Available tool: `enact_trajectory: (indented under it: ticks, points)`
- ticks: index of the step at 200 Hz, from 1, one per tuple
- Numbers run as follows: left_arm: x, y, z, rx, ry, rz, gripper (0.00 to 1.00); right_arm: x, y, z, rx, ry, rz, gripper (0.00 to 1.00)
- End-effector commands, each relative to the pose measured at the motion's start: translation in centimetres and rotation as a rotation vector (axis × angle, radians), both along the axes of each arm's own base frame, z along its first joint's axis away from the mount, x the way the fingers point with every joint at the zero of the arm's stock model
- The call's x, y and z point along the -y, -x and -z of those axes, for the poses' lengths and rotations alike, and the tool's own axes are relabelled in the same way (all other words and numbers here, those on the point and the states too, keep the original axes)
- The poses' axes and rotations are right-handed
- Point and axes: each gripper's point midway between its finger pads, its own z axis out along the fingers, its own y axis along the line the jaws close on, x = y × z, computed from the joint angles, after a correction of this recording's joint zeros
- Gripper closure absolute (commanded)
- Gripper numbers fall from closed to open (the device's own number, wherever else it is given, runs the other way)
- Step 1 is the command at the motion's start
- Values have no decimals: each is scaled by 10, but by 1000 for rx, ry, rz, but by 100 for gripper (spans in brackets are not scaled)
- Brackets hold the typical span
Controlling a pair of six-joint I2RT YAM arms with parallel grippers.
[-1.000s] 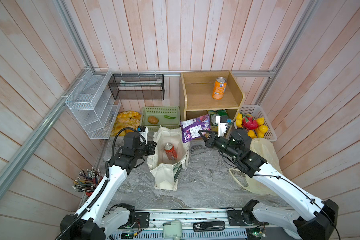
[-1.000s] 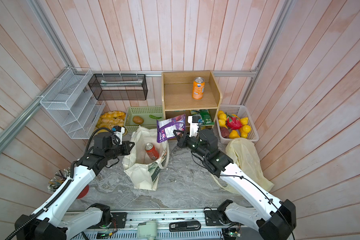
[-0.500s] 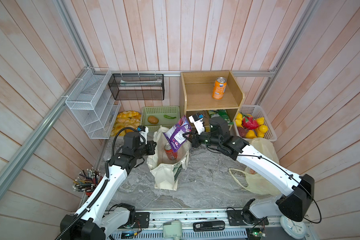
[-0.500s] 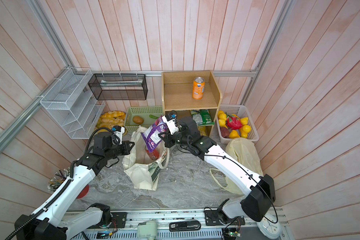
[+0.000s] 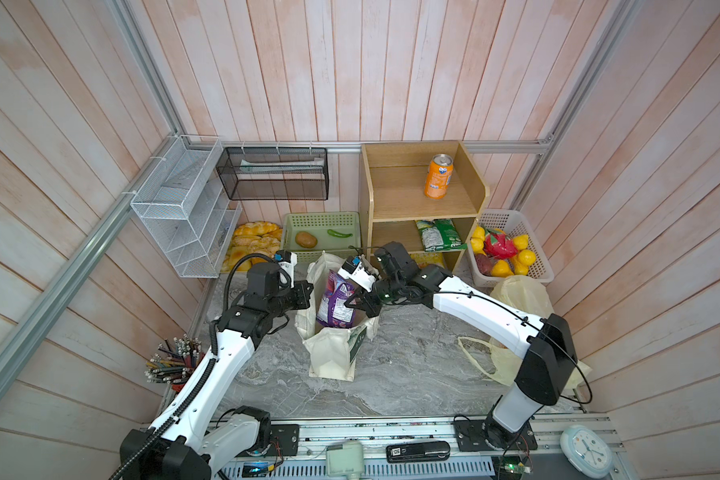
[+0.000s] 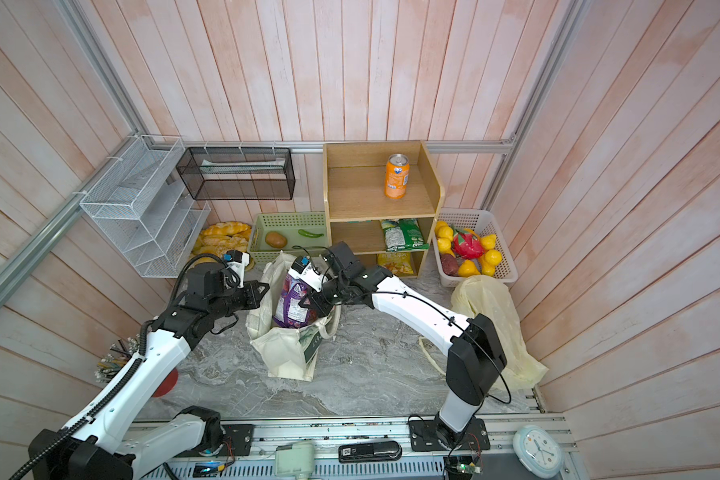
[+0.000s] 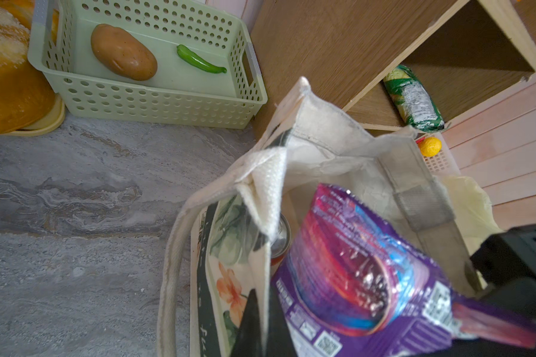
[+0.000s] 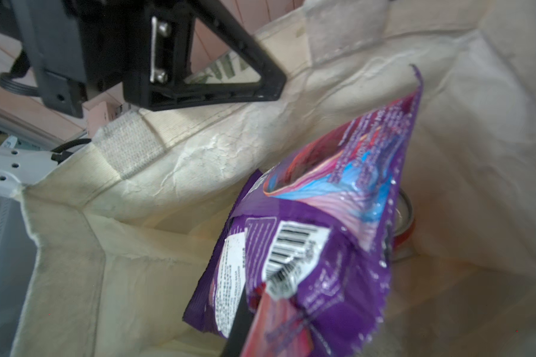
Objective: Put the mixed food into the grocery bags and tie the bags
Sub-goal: 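Pull the purple snack bag out and lower it into the tote bag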
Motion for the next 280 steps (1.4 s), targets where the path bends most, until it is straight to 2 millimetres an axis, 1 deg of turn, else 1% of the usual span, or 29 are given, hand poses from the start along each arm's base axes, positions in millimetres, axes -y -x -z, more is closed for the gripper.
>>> enact_trajectory:
  ticks: [1,24,51,77,91,95,104,112,121,139,144,164,182,208,230,247,261,271,280]
  points:
    - [3,-4,-15,26,22,8,100,-9,16,11,-6,63,-101,100]
    - [3,-5,-15,26,23,8,100,-15,19,38,-31,158,-130,100]
    - [3,-6,-16,28,24,8,100,-17,19,69,-75,245,-152,100]
    - [4,-6,-17,29,26,10,100,-17,17,93,-104,291,-156,100]
    - [4,-6,-17,29,26,9,100,-16,16,99,-118,317,-152,73]
    - [4,-6,-18,29,26,9,100,-15,16,101,-121,324,-152,67]
    - [4,-5,-17,28,25,9,100,-14,15,102,-119,331,-146,58]
    - [4,-5,-18,30,26,10,100,-14,14,99,-109,330,-140,52]
    - [4,-5,-18,30,26,9,100,-14,13,93,-96,319,-136,47]
    - [3,-5,-19,31,25,8,100,-15,9,73,-68,282,-120,41]
    - [3,-4,-19,33,25,9,100,-15,9,69,-64,273,-118,40]
    - [3,-4,-19,32,26,9,100,-15,6,38,-30,214,-93,37]
    - [4,-4,-18,30,26,12,100,-11,2,9,4,156,-53,36]
    - [4,-4,-18,30,25,13,100,1,-3,-37,46,36,32,33]
    - [4,-4,-17,29,22,14,100,13,-3,-69,82,-84,106,33]
    - [3,-4,-16,26,19,13,100,30,-10,-85,102,-145,220,30]
    - [4,-5,-16,26,18,14,100,48,-18,-91,86,-176,327,30]
    - [4,-5,-16,26,18,16,100,59,-23,-90,67,-184,400,30]
    - [4,-6,-15,25,16,15,100,67,-26,-85,45,-181,451,28]
